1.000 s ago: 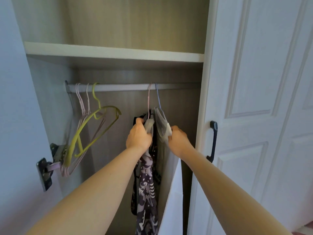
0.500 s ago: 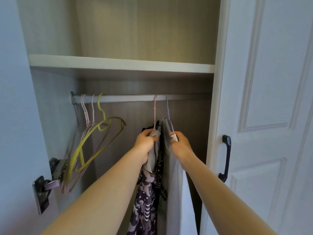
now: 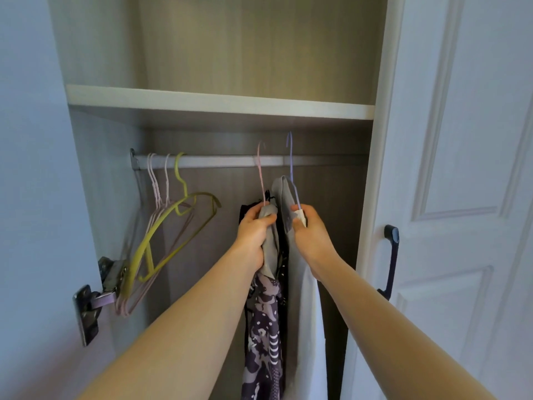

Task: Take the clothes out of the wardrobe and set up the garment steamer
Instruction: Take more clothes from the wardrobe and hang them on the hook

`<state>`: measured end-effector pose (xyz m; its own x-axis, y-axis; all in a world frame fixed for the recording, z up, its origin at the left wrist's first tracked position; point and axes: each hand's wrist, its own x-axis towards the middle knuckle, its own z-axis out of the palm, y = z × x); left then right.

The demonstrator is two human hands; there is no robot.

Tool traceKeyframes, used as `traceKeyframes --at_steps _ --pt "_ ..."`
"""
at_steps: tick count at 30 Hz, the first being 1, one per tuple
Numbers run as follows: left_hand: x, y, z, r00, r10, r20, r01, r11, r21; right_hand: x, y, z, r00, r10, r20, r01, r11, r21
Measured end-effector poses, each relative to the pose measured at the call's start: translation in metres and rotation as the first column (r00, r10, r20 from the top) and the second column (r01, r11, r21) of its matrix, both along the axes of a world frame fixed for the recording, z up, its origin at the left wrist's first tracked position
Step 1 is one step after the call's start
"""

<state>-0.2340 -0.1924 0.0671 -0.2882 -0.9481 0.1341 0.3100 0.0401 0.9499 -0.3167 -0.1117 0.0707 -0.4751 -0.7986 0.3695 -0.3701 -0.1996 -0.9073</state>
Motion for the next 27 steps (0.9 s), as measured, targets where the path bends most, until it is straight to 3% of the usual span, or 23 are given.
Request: traceKeyframes --at_steps 5,20,27 --pt "-0.002 0.029 -0.018 0.999 0.041 -0.032 -0.041 0.999 0.014 0.004 0.015 -0.016 0.999 -0.023 0.024 0.022 1.0 0.009" --pt "0.038 0.132 -0.066 0.985 0.121 -0.127 -0.086 0.964 0.252 0.038 0.125 -0.074 0.999 0.007 0.034 -0.013 0.981 0.192" --pt "0.082 0.2 -0.069 0.987 0.005 -0.163 0.044 0.954 0.297 0.069 0.196 -0.069 1.0 -0.007 0.029 -0.001 0.968 0.252"
